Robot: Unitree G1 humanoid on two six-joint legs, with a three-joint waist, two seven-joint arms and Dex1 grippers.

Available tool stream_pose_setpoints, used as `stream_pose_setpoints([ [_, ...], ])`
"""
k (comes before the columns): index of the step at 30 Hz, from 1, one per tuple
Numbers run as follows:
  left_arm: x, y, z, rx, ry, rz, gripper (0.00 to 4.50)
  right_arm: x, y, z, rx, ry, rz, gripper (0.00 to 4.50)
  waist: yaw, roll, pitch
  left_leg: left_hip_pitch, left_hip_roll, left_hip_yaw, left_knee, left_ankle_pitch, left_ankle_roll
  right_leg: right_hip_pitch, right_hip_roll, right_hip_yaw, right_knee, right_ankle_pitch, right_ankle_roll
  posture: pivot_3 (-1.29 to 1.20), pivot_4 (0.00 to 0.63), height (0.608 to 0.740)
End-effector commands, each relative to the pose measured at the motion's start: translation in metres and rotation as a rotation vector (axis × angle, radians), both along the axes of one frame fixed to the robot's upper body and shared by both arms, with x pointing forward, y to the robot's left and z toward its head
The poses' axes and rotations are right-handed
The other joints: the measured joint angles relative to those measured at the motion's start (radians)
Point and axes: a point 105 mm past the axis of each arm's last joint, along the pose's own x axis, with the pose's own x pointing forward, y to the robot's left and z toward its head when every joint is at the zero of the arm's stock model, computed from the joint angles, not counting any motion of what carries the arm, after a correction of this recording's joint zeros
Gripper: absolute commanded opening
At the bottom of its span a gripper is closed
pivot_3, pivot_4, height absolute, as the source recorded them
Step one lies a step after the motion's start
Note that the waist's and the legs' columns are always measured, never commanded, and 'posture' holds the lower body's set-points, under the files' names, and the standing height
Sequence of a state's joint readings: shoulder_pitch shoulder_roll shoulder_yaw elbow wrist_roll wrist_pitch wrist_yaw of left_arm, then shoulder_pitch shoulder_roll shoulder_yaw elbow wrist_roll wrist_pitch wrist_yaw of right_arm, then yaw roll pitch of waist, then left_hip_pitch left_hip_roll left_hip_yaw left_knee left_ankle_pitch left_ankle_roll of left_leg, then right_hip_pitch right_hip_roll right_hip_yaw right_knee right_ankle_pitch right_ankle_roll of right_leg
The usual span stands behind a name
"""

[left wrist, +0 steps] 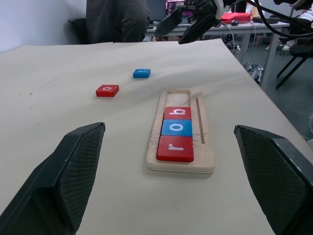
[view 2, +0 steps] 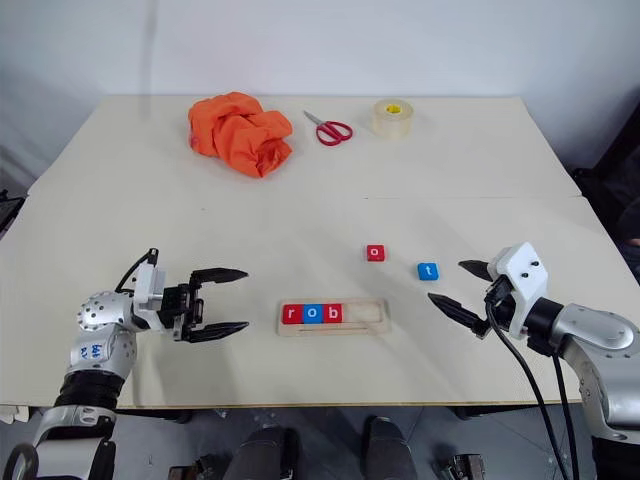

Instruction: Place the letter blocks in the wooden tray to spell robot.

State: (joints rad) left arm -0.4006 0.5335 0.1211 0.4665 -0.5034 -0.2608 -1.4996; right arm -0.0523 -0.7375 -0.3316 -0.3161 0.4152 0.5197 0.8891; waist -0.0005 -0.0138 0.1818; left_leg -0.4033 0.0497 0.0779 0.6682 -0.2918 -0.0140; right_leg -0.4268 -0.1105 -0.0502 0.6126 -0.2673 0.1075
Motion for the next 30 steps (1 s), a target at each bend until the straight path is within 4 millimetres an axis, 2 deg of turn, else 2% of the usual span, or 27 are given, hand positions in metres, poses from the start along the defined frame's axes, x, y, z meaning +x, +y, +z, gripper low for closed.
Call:
stream_pose_setpoints([
  [1, -0.001, 0.005, 0.006, 0.013, -0.020, -0.007, 4.50, -0.002, 0.000, 0.012, -0.001, -0.060, -0.001, 4.46, 0.000, 0.000, 0.000, 0.000, 0.000, 0.000, 0.000, 0.000, 0.000, 0.000, 0.000, 0.000, 0.000, 0.000, 0.000, 0.00, 0.150, 0.740],
  [8, -0.002, 0.006, 0.006, 0.016, -0.022, -0.005, 4.50, 0.001, 0.000, 0.011, -0.001, -0.057, -0.006, 4.46, 0.000, 0.000, 0.000, 0.000, 0.000, 0.000, 0.000, 0.000, 0.000, 0.000, 0.000, 0.000, 0.000, 0.000, 0.000, 0.00, 0.150, 0.740],
  [12, -0.005, 0.006, 0.005, 0.012, -0.028, 0.003, 4.50, 0.007, 0.008, 0.009, 0.009, -0.047, -0.014, 4.46, -0.002, 0.000, 0.000, 0.000, 0.000, 0.000, 0.000, 0.000, 0.000, 0.000, 0.000, 0.000, 0.000, 0.000, 0.000, 0.00, 0.150, 0.740],
  [16, -0.014, 0.005, 0.004, 0.004, -0.033, 0.012, 4.50, 0.017, 0.034, 0.002, 0.050, -0.024, -0.025, 4.46, -0.006, 0.000, 0.000, 0.000, 0.000, 0.000, 0.000, 0.000, 0.000, 0.000, 0.000, 0.000, 0.000, 0.000, 0.000, 0.00, 0.150, 0.740],
  [20, -0.025, 0.007, 0.003, 0.000, -0.028, 0.030, 4.50, 0.039, 0.068, -0.008, 0.096, 0.000, -0.084, 4.46, -0.007, 0.000, 0.000, 0.000, 0.001, 0.000, 0.000, 0.000, -0.001, -0.001, 0.000, 0.001, 0.001, 0.000, 0.000, 0.00, 0.150, 0.740],
  [25, -0.037, 0.009, 0.000, -0.007, -0.016, 0.059, 4.50, 0.073, 0.085, -0.019, 0.149, -0.007, -0.264, 4.46, -0.003, 0.000, 0.000, 0.000, 0.000, 0.000, 0.000, 0.001, -0.001, -0.001, -0.001, 0.000, 0.002, 0.000, -0.001, 0.00, 0.150, 0.740],
  [30, -0.045, 0.009, -0.001, -0.009, -0.009, 0.081, 4.50, 0.090, 0.100, -0.029, 0.134, -0.006, -0.328, 4.46, -0.005, 0.000, 0.000, -0.001, 0.000, 0.000, -0.001, 0.001, 0.000, -0.001, -0.001, 0.000, 0.002, 0.000, -0.001, 0.00, 0.150, 0.740],
])
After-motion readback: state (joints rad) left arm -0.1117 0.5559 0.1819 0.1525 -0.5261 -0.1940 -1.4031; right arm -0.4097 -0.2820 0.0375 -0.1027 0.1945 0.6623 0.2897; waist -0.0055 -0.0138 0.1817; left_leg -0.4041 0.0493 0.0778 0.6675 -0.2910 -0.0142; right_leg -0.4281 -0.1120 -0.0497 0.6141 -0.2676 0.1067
